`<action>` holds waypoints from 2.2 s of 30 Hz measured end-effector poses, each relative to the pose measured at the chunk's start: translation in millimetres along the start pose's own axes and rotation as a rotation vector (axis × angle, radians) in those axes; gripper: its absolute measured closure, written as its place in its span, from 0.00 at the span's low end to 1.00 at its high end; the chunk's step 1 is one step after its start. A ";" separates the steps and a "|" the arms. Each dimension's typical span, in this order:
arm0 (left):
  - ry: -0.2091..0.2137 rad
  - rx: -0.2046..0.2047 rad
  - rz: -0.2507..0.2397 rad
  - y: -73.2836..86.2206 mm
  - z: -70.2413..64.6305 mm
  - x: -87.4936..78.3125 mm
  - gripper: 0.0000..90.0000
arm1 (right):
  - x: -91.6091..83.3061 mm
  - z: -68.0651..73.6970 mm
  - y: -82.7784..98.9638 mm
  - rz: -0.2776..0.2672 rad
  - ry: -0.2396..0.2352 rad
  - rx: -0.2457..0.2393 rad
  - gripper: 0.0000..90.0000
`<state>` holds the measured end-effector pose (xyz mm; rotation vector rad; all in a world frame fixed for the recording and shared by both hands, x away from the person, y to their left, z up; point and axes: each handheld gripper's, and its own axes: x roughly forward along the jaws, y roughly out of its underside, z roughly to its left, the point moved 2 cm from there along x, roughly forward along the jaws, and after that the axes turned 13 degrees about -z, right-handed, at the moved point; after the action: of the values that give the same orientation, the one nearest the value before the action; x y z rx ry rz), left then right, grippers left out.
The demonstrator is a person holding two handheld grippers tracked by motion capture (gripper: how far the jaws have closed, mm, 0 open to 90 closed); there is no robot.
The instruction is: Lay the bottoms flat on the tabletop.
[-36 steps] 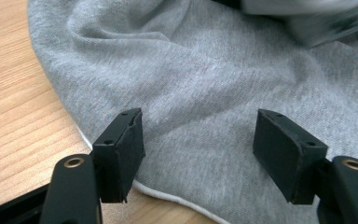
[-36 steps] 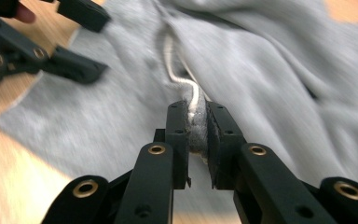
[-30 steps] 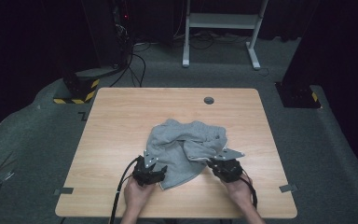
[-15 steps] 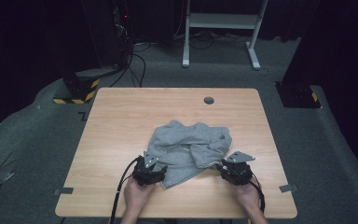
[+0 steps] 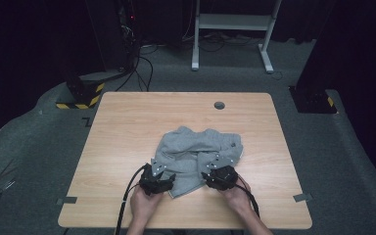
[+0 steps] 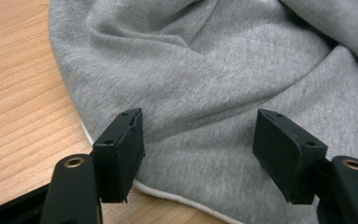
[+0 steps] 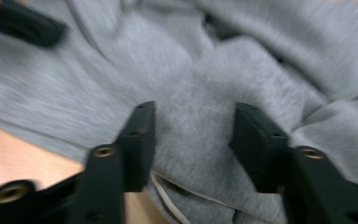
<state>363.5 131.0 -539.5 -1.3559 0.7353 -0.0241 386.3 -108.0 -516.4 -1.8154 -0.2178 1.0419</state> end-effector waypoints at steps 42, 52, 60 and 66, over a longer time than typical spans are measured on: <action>-0.001 -0.001 0.000 0.0 -0.1 0.0 0.37 | -2.4 -28.6 1.2 0.022 0.034 0.038 0.85; 0.000 0.000 0.000 0.0 -0.1 0.0 0.37 | -32.8 -80.1 -11.0 -0.070 0.178 0.111 0.85; -0.002 0.000 -0.001 0.1 -0.4 -0.1 0.37 | -21.1 -99.4 18.5 0.020 0.200 0.195 0.78; -0.003 0.001 0.000 0.0 -0.5 -0.2 0.37 | -32.1 -75.3 10.8 -0.039 0.165 0.148 0.70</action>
<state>363.1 130.7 -539.4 -1.3551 0.7327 -0.0220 418.6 -181.5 -497.0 -1.7451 -0.0737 0.8530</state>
